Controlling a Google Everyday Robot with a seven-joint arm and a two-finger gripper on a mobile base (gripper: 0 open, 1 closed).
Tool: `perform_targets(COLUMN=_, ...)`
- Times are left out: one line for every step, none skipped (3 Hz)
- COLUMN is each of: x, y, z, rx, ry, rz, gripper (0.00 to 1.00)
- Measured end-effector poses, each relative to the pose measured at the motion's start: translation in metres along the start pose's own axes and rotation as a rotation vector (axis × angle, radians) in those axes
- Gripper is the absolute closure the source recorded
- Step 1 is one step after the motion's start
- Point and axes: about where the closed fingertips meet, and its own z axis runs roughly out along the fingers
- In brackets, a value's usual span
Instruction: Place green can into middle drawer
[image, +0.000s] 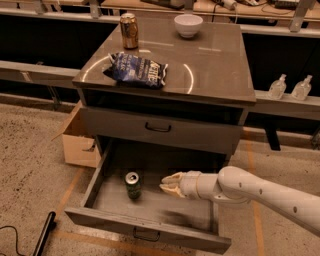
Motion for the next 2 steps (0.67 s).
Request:
perform_targets(x=-0.0104, y=0.0003, z=-0.0055, rx=0.002, ry=0.007, rz=-0.023, gripper=0.53)
perform_targets(x=-0.011, y=0.0016, z=-0.0037, rx=-0.002, ry=0.006, rz=-0.023, gripper=0.29)
